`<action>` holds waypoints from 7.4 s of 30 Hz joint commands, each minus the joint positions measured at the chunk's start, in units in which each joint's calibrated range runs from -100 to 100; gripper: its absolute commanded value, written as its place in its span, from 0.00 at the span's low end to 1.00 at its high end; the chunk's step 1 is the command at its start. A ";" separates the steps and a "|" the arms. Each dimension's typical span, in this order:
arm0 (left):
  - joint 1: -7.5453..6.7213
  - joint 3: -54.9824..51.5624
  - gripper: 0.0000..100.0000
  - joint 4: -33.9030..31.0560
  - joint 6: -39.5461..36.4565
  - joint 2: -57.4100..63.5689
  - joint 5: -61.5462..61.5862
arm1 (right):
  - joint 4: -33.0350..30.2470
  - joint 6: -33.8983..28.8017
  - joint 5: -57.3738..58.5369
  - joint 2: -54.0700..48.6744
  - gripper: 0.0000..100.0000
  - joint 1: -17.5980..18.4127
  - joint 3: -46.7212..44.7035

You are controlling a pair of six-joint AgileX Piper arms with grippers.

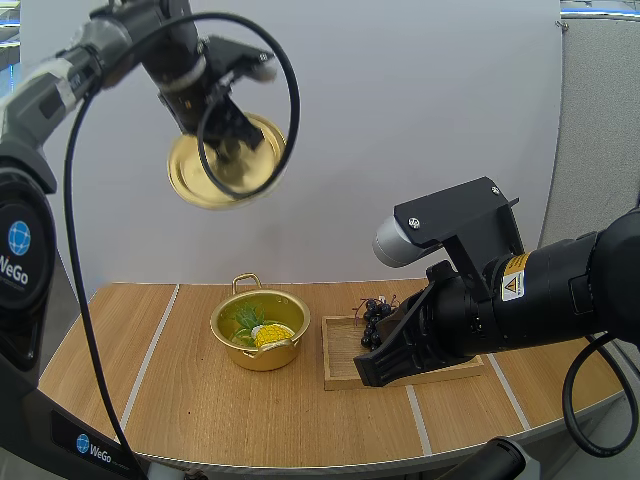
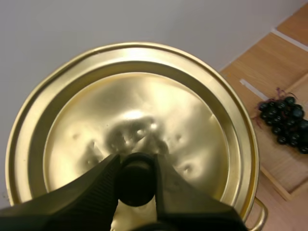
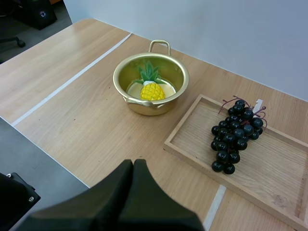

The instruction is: Open the pot, put the pineapple inside, and close it

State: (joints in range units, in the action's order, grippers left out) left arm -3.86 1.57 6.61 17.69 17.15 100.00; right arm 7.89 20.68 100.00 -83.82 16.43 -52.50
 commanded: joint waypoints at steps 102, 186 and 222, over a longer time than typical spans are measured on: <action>-0.19 -20.77 1.00 8.06 7.76 -27.39 -8.07 | -0.93 -0.20 0.00 -0.54 0.00 -0.27 -0.20; 3.53 -49.08 0.00 7.89 -11.03 82.85 -12.58 | 2.89 -0.20 -13.86 -16.18 0.00 -11.02 -0.20; 4.36 -96.64 0.00 1.84 -18.38 82.85 -89.92 | -6.58 -0.20 -85.47 -16.18 0.00 -11.02 -44.50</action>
State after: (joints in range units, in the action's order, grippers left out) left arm 0.42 -93.55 8.71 -0.33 99.74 11.42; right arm 1.70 20.68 16.26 -99.60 5.63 -94.99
